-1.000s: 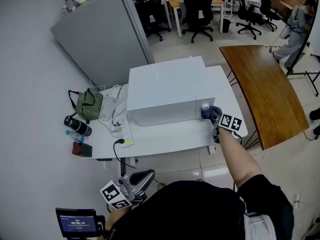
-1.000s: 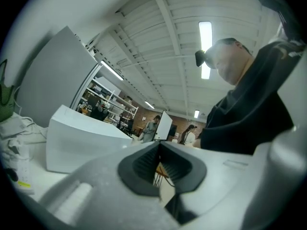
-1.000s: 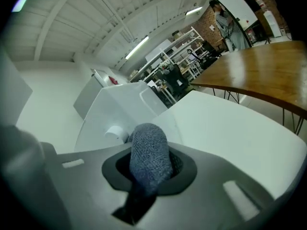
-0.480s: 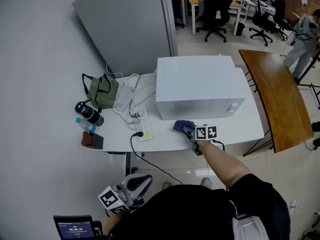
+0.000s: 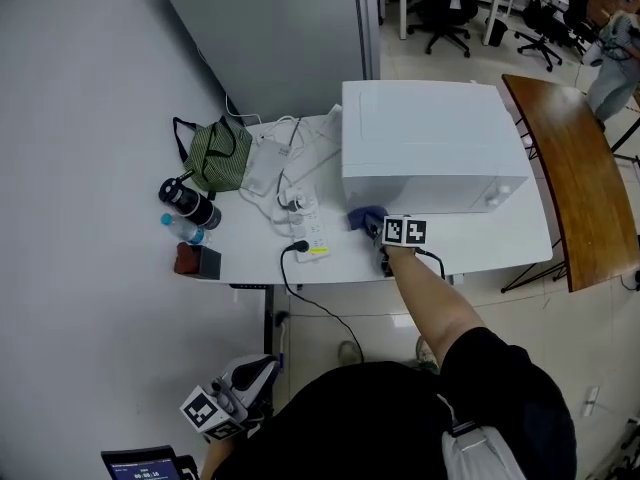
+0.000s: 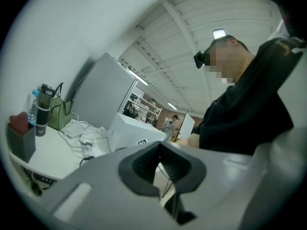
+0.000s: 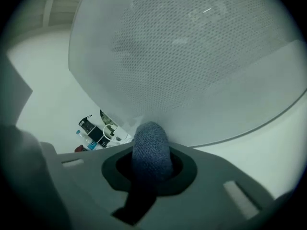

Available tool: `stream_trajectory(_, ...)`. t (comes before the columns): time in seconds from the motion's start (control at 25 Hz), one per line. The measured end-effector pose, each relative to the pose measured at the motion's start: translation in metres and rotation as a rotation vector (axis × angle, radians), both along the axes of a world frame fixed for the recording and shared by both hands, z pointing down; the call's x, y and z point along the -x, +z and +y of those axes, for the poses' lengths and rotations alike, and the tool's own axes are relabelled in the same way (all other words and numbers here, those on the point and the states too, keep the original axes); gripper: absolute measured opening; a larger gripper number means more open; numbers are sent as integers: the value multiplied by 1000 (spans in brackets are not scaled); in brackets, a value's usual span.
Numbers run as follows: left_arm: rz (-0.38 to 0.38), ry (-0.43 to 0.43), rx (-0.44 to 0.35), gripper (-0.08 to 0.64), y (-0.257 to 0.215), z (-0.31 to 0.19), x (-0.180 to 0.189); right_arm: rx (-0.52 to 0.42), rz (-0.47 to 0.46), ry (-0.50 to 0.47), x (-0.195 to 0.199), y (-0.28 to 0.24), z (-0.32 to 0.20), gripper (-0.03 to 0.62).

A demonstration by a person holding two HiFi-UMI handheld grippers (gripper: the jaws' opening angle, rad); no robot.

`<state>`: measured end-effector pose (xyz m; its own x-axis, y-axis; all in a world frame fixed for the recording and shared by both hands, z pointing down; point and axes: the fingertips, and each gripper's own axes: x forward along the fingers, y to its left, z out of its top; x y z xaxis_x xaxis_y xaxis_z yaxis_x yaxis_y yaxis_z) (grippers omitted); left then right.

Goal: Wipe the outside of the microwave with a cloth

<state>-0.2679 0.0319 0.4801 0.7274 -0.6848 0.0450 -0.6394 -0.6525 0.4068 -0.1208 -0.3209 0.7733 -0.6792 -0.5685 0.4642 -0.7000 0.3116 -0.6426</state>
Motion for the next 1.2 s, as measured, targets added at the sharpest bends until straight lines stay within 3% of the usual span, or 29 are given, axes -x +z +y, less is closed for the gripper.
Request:
stream_trajectory(0.16, -4, 48, -4, 3, -11, -15, -54, -2, 17, 55, -90, 5, 0, 55)
stream_trajectory(0.4, -5, 161, -13, 3, -21, -37, -177, -16, 61, 193, -291, 11, 0, 55)
stream_trajectory(0.6, 0, 212, -15, 3, -29, -45, -256, -38, 90, 424, -458, 6, -7, 54)
stream_trajectory(0.68, -16, 216, -16, 3, -32, -44, -270, -71, 86, 455, -497, -12, -12, 54)
stream_trajectory(0.76, -26, 211, -23, 3, -36, -43, -276, -105, 84, 401, -506, -30, -9, 54)
stream_trajectory(0.88, -20, 201, -50, 3, -45, -38, -275, -145, 15, 266, -480, -49, 24, 54)
stream_trajectory(1.04, 0, 200, -116, 3, -58, -29, -255, -153, -177, 64, -397, -73, 110, 54)
stream_trajectory(1.2, 31, 213, -183, 3, -69, -8, -210, -147, -385, -2, -311, -108, 190, 55)
